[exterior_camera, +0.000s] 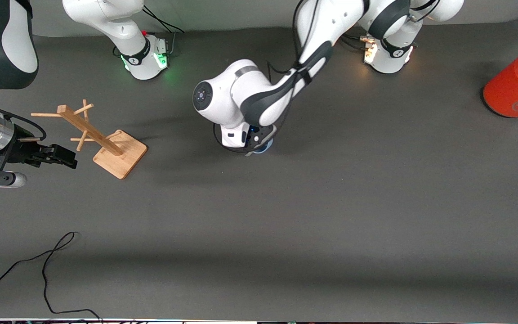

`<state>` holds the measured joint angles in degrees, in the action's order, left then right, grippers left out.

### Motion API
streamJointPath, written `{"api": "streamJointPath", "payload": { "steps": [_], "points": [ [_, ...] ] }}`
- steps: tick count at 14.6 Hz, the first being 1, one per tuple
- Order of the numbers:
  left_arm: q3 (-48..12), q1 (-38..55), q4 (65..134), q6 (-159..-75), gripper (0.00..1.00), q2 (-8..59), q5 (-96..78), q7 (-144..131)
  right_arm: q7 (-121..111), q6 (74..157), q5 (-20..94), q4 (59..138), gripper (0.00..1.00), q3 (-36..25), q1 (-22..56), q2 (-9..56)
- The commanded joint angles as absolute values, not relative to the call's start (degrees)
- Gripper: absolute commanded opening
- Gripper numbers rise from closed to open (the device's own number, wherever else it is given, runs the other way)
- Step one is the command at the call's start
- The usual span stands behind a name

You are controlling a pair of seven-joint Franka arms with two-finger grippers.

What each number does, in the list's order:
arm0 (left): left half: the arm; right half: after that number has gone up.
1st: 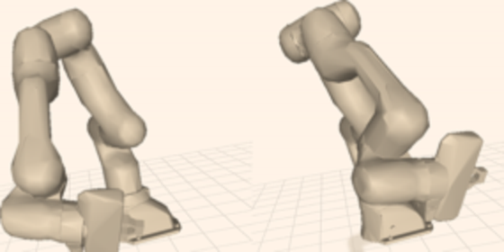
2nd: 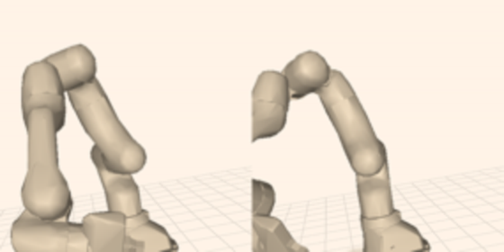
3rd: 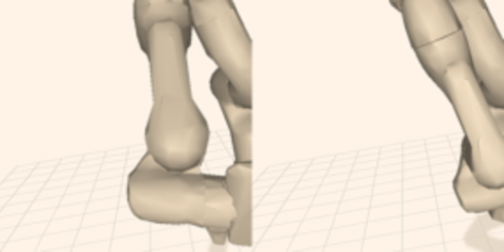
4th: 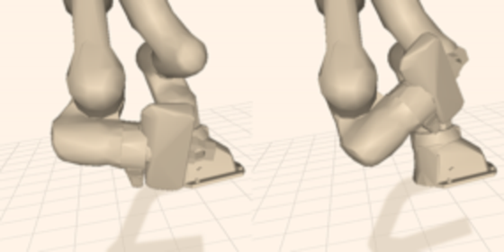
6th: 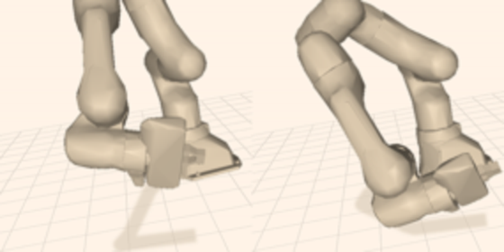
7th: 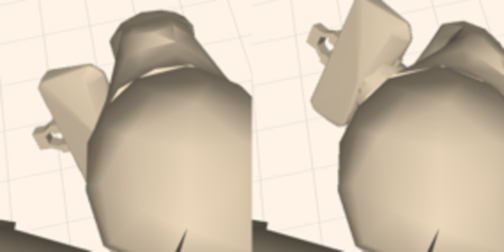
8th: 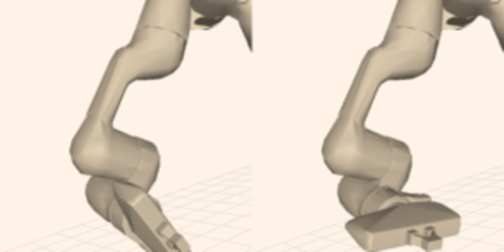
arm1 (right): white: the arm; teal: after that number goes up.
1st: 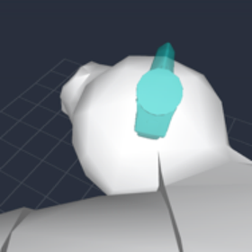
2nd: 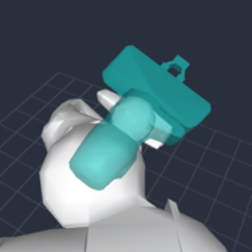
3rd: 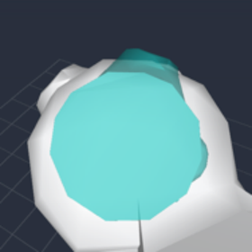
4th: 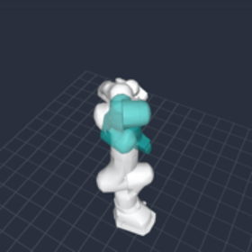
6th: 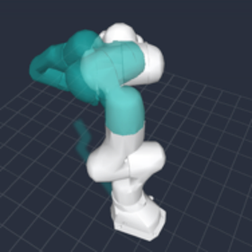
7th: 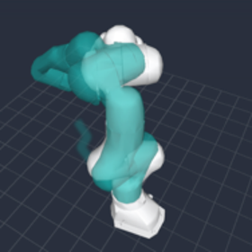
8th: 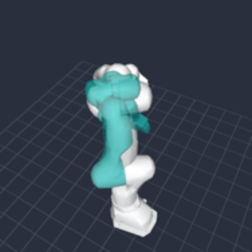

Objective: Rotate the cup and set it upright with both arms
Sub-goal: 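Rotate the held cup upright with the left gripper, then lower the upright cup onto the table with the left gripper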

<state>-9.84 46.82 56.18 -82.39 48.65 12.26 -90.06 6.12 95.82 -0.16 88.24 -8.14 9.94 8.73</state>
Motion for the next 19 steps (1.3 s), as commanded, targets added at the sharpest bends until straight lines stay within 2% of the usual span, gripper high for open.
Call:
{"api": "streamJointPath", "payload": {
  "steps": [1,3,4,8,10,13,19],
  "points": [
    [-9.84,42.55,58.70,-81.99,0.00,39.49,7.84,-85.80,5.01,95.36,0.26,86.66,1.00,-8.35,10.19,9.75],
    [-9.84,40.53,64.57,-83.66,0.00,33.00,6.16,-81.23,5.19,95.45,0.26,86.66,1.00,-8.17,10.28,10.19],
    [-9.84,39.39,70.17,-86.63,0.00,28.70,4.67,-78.86,5.27,95.45,0.26,86.75,1.00,-7.83,10.54,10.28],
    [-9.76,37.35,99.25,-109.36,0.00,10.93,3.43,-77.08,5.27,95.36,0.18,87.01,1.00,-7.82,11.08,10.20],
    [-9.67,37.53,109.73,-120.36,0.00,7.31,3.69,-75.86,5.27,95.27,0.18,87.10,1.00,-7.82,10.99,10.20],
    [-9.67,38.41,117.41,-133.38,0.00,10.61,5.88,-74.71,5.27,95.27,0.18,87.10,1.00,-7.82,10.99,10.19],
    [-9.58,39.81,117.07,-141.67,0.00,22.22,20.27,-85.57,5.27,95.27,0.18,87.36,1.00,-7.82,11.07,10.20]
  ]
}}
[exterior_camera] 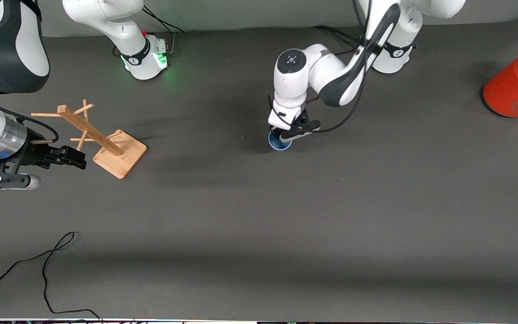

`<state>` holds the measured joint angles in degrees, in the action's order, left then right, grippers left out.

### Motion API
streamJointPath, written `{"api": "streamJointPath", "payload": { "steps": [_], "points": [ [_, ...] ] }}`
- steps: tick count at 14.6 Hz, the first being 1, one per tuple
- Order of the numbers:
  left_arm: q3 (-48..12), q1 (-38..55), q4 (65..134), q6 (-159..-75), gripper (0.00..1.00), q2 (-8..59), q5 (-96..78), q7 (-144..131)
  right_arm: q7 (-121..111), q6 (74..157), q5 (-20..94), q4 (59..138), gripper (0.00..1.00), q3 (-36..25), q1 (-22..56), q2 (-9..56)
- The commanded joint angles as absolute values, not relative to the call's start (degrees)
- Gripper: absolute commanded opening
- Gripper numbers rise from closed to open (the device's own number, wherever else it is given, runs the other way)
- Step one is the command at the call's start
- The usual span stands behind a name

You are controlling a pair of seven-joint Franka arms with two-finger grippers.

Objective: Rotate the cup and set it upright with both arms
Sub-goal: 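Lower the upright cup onto the table with the left gripper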

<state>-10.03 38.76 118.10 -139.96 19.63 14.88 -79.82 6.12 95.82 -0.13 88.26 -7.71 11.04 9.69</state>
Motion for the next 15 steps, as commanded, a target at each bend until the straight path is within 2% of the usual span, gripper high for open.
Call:
{"api": "streamJointPath", "payload": {
  "steps": [1,7,9,11,15],
  "points": [
    [-9.58,39.81,117.07,-142.20,0.00,22.67,22.39,-87.87,5.27,95.27,0.18,87.62,1.00,-7.82,11.07,10.20],
    [-9.58,39.64,117.07,-143.44,0.00,23.73,23.12,-88.33,5.27,95.45,0.18,87.63,1.00,-7.82,11.16,10.11],
    [-9.58,39.73,117.07,-143.09,0.81,23.73,23.20,-87.89,5.27,95.54,0.18,87.54,1.00,-7.82,11.08,10.19],
    [-9.58,39.73,117.07,-142.47,1.00,23.38,23.20,-87.89,5.27,95.71,0.18,87.63,1.00,-7.82,11.07,10.20],
    [-9.75,39.38,116.98,-139.42,1.00,20.84,23.12,-85.62,5.27,95.71,0.18,87.45,1.00,-7.82,11.07,10.20]
  ]
}}
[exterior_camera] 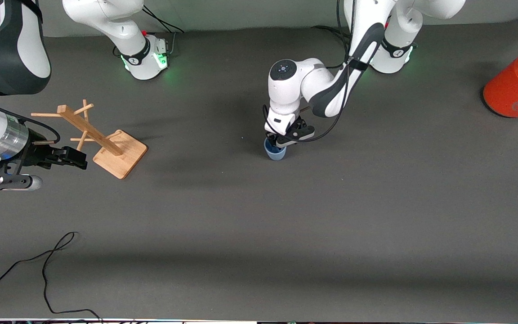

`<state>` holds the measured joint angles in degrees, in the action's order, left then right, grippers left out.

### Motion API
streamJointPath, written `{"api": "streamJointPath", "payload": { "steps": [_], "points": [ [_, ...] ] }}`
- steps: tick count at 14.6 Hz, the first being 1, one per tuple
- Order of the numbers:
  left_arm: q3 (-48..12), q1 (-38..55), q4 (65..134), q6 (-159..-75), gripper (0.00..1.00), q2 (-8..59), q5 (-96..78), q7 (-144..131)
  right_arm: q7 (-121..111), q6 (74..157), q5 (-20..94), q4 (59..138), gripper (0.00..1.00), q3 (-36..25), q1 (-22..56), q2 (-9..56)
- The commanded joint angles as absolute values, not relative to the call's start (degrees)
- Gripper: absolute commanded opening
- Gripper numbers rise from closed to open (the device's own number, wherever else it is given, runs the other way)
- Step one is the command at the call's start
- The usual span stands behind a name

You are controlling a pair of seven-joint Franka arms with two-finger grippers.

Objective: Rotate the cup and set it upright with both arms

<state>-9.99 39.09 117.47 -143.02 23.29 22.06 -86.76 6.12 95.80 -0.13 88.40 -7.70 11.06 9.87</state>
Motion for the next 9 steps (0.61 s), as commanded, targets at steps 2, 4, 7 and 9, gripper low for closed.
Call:
{"api": "streamJointPath", "payload": {
  "steps": [2,4,7,9],
  "points": [
    [-10.02,39.20,116.72,-134.76,1.00,17.25,20.15,-80.97,5.36,95.71,0.26,87.36,1.00,-7.82,11.07,10.20],
    [-10.02,39.29,115.93,-129.40,1.00,12.42,12.52,-73.96,5.27,95.71,0.26,87.19,1.00,-7.82,10.99,10.02],
    [-9.23,37.11,109.01,-110.46,1.00,5.99,-0.67,-58.40,5.36,95.80,1.31,87.19,1.00,-7.73,10.81,9.76],
    [-9.40,30.62,103.04,-99.54,1.00,3.09,-4.20,-51.10,4.75,96.06,5.43,87.10,1.00,-7.82,10.46,9.67]
  ]
}}
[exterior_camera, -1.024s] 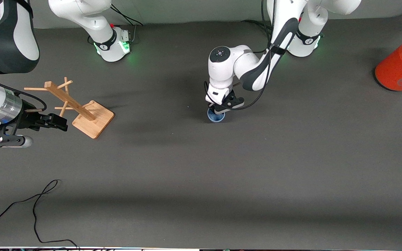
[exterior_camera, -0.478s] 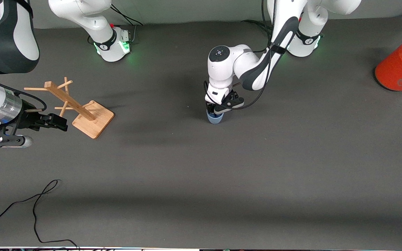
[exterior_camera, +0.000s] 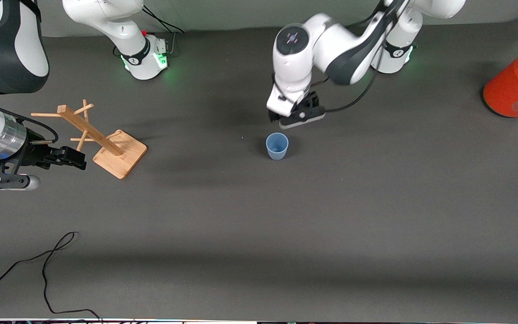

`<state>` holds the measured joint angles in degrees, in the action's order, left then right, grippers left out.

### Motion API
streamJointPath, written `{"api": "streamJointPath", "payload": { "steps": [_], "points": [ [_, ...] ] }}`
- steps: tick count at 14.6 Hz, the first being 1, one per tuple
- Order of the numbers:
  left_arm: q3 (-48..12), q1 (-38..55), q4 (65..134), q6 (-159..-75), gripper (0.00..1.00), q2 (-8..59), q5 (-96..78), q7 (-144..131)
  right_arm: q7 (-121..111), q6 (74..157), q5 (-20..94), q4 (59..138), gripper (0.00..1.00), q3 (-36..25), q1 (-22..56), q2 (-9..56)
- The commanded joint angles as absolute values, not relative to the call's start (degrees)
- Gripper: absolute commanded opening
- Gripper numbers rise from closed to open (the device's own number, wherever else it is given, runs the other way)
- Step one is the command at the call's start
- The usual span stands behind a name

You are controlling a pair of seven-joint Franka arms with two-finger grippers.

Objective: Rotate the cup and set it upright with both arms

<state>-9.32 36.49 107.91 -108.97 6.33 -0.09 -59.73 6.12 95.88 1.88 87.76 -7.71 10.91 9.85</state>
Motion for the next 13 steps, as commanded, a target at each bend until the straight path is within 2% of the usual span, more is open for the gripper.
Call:
{"api": "streamJointPath", "payload": {
  "steps": [1,4,8,11,13],
  "points": [
    [-9.32,27.98,100.31,-94.53,1.00,2.21,-4.65,-48.02,4.40,96.50,7.02,87.10,1.00,-7.82,10.28,9.67],
    [-9.32,18.67,94.67,-84.57,1.00,0.80,-4.75,-37.05,4.48,97.65,7.03,88.24,1.00,-8.00,10.37,7.83],
    [-7.48,12.41,92.99,-82.27,1.00,0.00,-4.04,-27.01,4.31,98.61,6.68,94.21,1.00,-7.47,8.88,3.26],
    [-1.08,10.64,92.73,-81.48,1.00,-1.05,-3.78,-13.50,4.31,98.96,5.72,97.55,1.00,-7.21,8.18,0.71],
    [3.59,10.63,91.76,-81.39,1.00,-1.05,-3.34,-6.36,5.27,98.79,1.87,98.09,1.00,-2.84,5.91,-0.17]
  ]
}}
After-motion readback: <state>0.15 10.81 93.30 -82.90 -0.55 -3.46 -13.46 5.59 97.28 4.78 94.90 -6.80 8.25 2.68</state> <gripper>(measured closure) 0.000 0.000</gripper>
